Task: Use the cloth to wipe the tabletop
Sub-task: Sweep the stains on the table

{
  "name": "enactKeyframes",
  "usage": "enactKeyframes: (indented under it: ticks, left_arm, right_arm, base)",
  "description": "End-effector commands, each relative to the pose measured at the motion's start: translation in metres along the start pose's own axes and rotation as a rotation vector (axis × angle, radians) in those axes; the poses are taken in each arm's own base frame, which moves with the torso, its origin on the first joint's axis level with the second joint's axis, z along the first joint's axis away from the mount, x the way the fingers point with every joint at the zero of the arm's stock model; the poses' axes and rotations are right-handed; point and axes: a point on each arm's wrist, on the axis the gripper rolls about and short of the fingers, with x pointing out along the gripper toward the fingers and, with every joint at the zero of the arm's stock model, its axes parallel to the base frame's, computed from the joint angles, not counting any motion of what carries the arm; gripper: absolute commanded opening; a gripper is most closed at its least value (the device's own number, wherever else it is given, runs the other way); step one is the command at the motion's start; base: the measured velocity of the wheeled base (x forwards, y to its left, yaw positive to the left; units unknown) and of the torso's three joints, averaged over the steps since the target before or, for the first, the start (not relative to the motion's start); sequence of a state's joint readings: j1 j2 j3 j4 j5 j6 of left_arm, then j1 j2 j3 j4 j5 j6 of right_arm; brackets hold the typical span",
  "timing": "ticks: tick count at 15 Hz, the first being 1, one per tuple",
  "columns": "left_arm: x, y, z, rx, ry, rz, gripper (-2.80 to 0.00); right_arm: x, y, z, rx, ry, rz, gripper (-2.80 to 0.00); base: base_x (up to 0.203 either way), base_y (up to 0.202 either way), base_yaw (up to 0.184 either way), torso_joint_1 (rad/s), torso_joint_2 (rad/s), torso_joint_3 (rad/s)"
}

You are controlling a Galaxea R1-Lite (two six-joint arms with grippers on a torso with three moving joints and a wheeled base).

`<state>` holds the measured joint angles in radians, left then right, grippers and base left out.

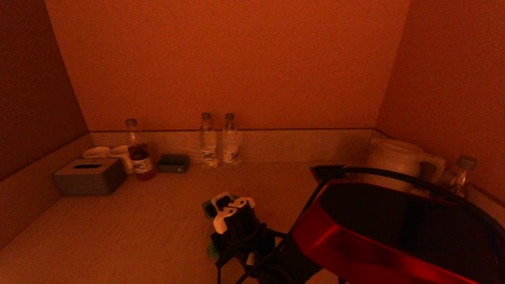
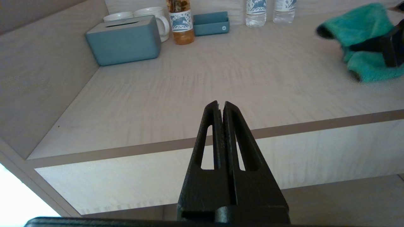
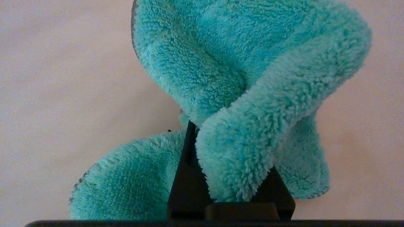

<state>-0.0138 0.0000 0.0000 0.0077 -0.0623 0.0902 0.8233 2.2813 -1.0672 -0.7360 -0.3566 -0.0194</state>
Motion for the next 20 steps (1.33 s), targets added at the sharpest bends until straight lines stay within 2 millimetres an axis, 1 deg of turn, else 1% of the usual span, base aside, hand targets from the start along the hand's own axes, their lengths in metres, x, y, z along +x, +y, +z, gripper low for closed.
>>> enactKeyframes:
  ticks: [1, 2, 3, 4, 6, 9, 12, 13, 14, 17, 20]
  left_arm:
    - [0.0, 0.0, 0.0, 0.0, 0.0, -0.001, -2.8]
    - [0.0, 0.0, 0.0, 0.0, 0.0, -0.001, -2.8]
    - [0.0, 0.0, 0.0, 0.0, 0.0, -0.001, -2.8]
    - [0.0, 0.0, 0.0, 0.0, 0.0, 0.001, -2.8]
    - [0.0, 0.0, 0.0, 0.0, 0.0, -0.001, -2.8]
    - [0.0, 0.0, 0.0, 0.0, 0.0, -0.001, -2.8]
    - [0.0, 0.0, 0.0, 0.0, 0.0, -0.001, -2.8]
    - [0.0, 0.0, 0.0, 0.0, 0.001, -0.001, -2.8]
    - [0.0, 0.0, 0.0, 0.0, 0.001, -0.001, -2.8]
    - [0.0, 0.0, 0.0, 0.0, 0.001, -0.001, -2.8]
    - [0.0, 0.0, 0.0, 0.0, 0.0, -0.001, -2.8]
  right_arm:
    - [0.003, -0.008, -0.002, 0.007, 0.007, -0.024, -2.8]
    - [0.005, -0.015, -0.006, 0.012, 0.021, -0.039, -2.8]
    - [0.008, -0.028, -0.011, 0.023, 0.041, -0.067, -2.8]
    - [0.009, -0.033, -0.013, 0.027, 0.048, -0.078, -2.8]
    - [0.013, -0.05, -0.014, 0.048, 0.057, -0.116, -2.8]
    - [0.016, -0.066, -0.016, 0.066, 0.062, -0.149, -2.8]
    - [0.016, -0.066, -0.016, 0.066, 0.062, -0.15, -2.8]
    - [0.018, -0.068, -0.015, 0.069, 0.055, -0.153, -2.8]
    - [0.026, -0.074, -0.017, 0.076, 0.043, -0.167, -2.8]
    - [0.028, -0.076, -0.017, 0.078, 0.037, -0.169, -2.8]
    - [0.047, -0.072, -0.009, 0.089, -0.006, -0.167, -2.8]
  base:
    - [0.0, 0.0, 0.0, 0.0, 0.0, 0.0]
    - [0.0, 0.0, 0.0, 0.0, 0.0, 0.0]
    - [0.0, 0.0, 0.0, 0.0, 0.0, 0.0]
    - [0.0, 0.0, 0.0, 0.0, 0.0, 0.0]
    - [0.0, 0.0, 0.0, 0.0, 0.0, 0.0]
    - [0.0, 0.0, 0.0, 0.0, 0.0, 0.0]
    - [0.0, 0.0, 0.0, 0.0, 0.0, 0.0]
    - [0.0, 0.0, 0.0, 0.0, 0.0, 0.0]
    - [0.0, 0.0, 0.0, 0.0, 0.0, 0.0]
    - [0.0, 0.0, 0.0, 0.0, 0.0, 0.0]
    - [0.0, 0.0, 0.0, 0.0, 0.0, 0.0]
